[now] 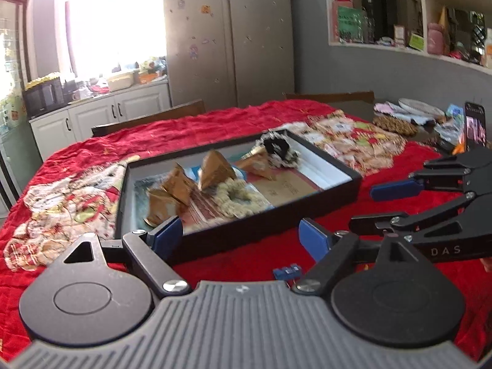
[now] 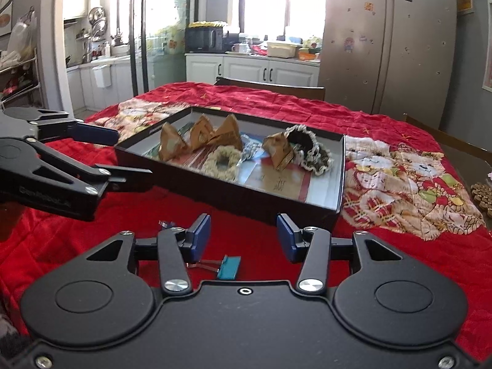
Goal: Organize objects
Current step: 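Raise both open grippers from the box and move them to the binder clips, then close the left gripper on the blue binder clip while the right closes on the teal clip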
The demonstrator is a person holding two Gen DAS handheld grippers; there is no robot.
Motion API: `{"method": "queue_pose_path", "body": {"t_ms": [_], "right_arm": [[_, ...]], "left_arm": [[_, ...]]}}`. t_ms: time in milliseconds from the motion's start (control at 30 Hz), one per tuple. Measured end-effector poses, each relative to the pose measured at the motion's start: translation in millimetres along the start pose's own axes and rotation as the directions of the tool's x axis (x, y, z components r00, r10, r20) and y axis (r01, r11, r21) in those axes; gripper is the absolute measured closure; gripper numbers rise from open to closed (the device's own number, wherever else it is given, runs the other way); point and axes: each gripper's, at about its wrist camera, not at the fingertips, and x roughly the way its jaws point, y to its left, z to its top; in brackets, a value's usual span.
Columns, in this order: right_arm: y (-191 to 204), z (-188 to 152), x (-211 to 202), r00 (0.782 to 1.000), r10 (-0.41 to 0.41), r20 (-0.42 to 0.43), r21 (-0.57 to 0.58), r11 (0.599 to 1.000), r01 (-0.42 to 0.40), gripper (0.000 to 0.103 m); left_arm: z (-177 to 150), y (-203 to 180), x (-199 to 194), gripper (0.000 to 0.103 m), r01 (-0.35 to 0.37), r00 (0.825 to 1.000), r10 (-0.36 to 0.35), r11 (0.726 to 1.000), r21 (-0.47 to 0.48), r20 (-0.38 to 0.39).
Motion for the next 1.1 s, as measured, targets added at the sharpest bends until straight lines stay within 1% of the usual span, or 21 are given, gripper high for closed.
{"method": "queue_pose_path", "body": {"t_ms": [200,433,567,700,1100], "right_arm": [[-3.2,-16.7,3.2,0.999,0.03,-0.041,-0.021,0.999,-0.031,0.055],[-4.4,-30.7,7.8,0.997,0.058,-0.053,-0.055,0.997,-0.061,0.055],[-4.2,-35.9,14.5,0.996,0.053,-0.072,-0.078,0.995,-0.058,0.055],[-5.9,-40.4,20.4,0.996,0.042,-0.078,-0.086,0.995,-0.048,0.055],[0.7,-34.5,33.5,0.996,0.072,-0.061,-0.122,0.989,-0.079,0.056]], "left_arm": [[-12.8,-7.0,13.1,0.014,0.015,0.999,-0.015,1.0,0.002,-0.052],[-22.1,-11.8,28.4,0.014,0.023,0.996,-0.023,1.0,-0.004,-0.086],[-25.1,-12.5,36.8,0.014,0.025,0.994,-0.026,1.0,-0.016,-0.102],[-27.7,-16.6,42.4,0.014,0.034,0.993,-0.034,0.999,-0.004,-0.115],[-31.9,-17.0,52.7,0.032,0.038,0.988,-0.04,0.999,-0.011,-0.148]]}}
